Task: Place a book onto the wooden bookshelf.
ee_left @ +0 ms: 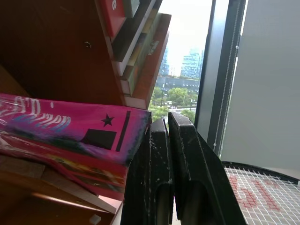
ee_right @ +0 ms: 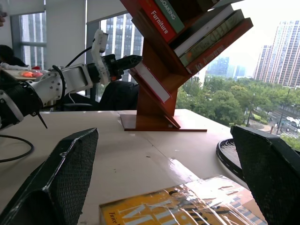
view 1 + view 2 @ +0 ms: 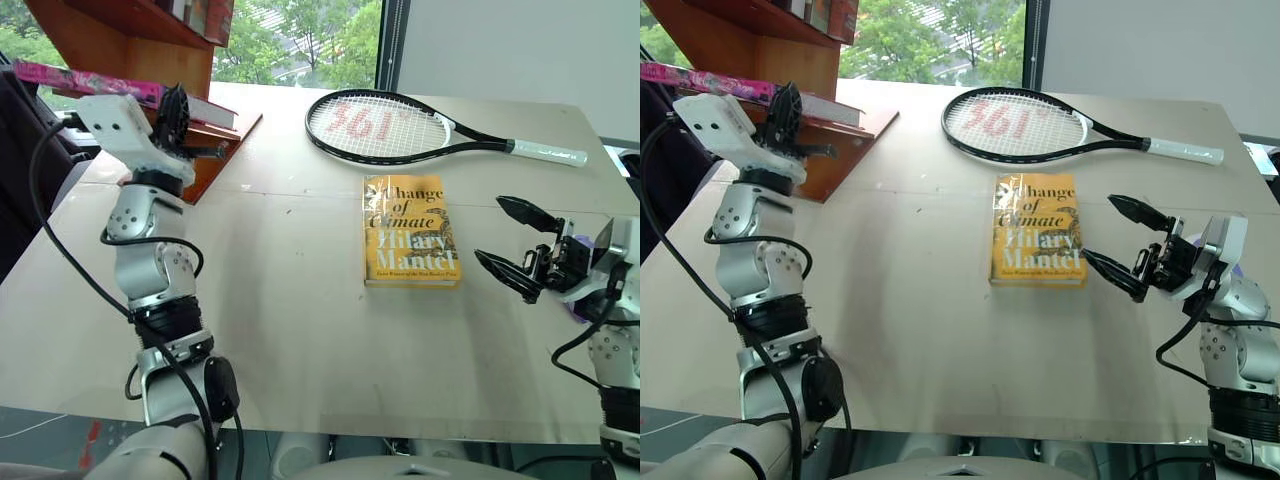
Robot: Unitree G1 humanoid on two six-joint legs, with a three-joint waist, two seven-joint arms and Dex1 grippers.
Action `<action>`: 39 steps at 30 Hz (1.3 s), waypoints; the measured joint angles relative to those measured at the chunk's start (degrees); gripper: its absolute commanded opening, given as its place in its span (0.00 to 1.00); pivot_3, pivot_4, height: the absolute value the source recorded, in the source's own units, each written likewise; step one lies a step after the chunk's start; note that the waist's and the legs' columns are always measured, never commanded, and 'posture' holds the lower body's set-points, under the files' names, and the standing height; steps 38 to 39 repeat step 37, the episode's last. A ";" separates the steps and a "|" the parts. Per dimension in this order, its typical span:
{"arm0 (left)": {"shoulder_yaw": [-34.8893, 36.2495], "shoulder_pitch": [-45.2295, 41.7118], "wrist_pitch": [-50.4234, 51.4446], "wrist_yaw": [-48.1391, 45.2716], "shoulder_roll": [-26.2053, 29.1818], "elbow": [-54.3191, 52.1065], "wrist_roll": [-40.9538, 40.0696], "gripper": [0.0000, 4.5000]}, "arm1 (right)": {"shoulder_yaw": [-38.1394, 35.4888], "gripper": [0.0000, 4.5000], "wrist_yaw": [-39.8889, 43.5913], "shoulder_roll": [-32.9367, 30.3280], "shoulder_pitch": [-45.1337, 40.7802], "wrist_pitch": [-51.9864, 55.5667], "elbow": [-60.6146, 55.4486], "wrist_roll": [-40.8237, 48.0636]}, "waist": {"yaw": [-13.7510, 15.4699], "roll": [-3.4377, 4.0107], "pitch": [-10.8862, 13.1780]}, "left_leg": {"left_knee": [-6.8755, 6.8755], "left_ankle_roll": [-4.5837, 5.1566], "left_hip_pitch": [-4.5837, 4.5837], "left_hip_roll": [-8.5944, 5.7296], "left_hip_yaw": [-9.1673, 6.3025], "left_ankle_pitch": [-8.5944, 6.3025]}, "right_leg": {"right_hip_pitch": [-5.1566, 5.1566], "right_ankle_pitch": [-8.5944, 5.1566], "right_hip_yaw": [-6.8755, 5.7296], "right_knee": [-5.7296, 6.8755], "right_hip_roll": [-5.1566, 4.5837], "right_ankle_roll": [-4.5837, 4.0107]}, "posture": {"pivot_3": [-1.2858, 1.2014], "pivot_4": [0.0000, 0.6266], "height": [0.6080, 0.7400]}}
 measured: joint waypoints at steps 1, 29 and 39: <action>-0.03 -0.37 -0.24 0.34 0.24 0.67 -0.50 0.03 | 0.00 1.00 -0.13 -0.02 0.09 0.01 -0.14 0.00 | -0.06 0.00 0.00 | 0.00 0.00 0.02 0.00 0.00 0.00 | 0.00 0.00 0.01 0.02 0.00 0.00 | 0.52 0.24 1.00; -17.47 52.62 26.36 -22.77 15.70 -34.94 -19.91 0.99 | -0.51 1.00 1.80 -1.33 14.23 -6.73 9.46 -8.06 | 0.04 0.29 0.09 | -0.47 0.01 0.17 0.03 0.05 -0.03 | 0.00 -0.04 0.15 -0.27 -0.20 -0.06 | 0.52 0.24 1.00; -24.81 57.26 14.68 -17.58 11.61 -34.53 -5.98 0.99 | -0.64 1.00 0.83 -1.76 24.24 -14.52 12.59 -14.62 | -0.09 0.81 -0.28 | -1.04 0.02 0.50 0.03 0.15 -0.03 | 0.07 -0.13 0.27 -0.48 -0.22 -0.33 | 0.52 0.24 1.00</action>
